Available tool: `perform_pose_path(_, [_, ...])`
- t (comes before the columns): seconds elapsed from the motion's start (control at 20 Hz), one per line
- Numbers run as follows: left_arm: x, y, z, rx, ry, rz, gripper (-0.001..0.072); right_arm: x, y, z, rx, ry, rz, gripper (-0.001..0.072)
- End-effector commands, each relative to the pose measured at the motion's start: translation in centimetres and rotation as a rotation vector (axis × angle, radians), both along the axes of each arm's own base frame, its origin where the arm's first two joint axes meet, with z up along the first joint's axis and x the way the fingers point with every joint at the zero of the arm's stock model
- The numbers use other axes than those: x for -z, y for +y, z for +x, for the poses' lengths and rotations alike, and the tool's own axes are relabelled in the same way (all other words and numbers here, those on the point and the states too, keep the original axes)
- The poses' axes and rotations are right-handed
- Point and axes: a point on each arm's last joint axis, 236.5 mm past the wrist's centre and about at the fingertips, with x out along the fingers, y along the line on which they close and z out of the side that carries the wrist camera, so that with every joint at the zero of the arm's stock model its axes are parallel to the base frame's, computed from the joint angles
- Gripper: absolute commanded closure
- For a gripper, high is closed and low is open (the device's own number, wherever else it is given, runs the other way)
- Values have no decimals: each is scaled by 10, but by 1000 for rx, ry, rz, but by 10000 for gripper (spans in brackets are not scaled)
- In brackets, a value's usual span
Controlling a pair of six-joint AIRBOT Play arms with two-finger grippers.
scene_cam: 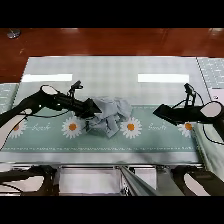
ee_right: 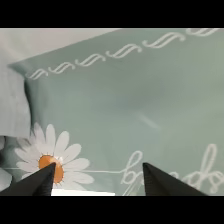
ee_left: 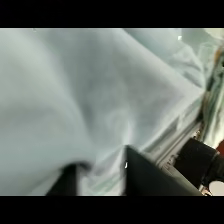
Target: Fold the shirts.
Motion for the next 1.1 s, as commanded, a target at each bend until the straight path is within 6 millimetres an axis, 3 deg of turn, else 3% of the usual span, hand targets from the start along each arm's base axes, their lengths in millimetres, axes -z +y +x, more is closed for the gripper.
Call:
perform_pose_path(0.0, [6, 4, 12, 55, -27, 68, 667, 12, 31, -1, -42, 16, 20, 89])
perform_pose_path(0.15, [-9, 2, 22, 68, -57, 50, 667, 23, 73, 3, -43, 41, 121, 89])
perform_pose_path(0.3, [-26, -1, 30, 88, -90, 31, 667, 25, 104, 23, -28, 37, 201, 89])
perform_pose_path(0.5, [-37, -3, 35, 100, -113, 21, 666, 45, 123, 49, -44, 110, 213, 89])
perform_pose_path(0.8, [-36, -3, 39, 87, -123, 25, 666, 55, 155, 66, -78, 202, 293, 92])
perform_pose_path(0.85, [-36, -3, 40, 83, -127, 27, 667, 54, 163, 69, -97, 197, 294, 132])
perform_pose_path(0.95, [-36, -3, 41, 81, -129, 27, 667, 43, 178, 79, -157, 143, 294, 690])
perform_pose_path(1.05, [-41, 0, 45, 71, -147, 28, 667, 24, 181, 89, -220, 93, 276, 691])
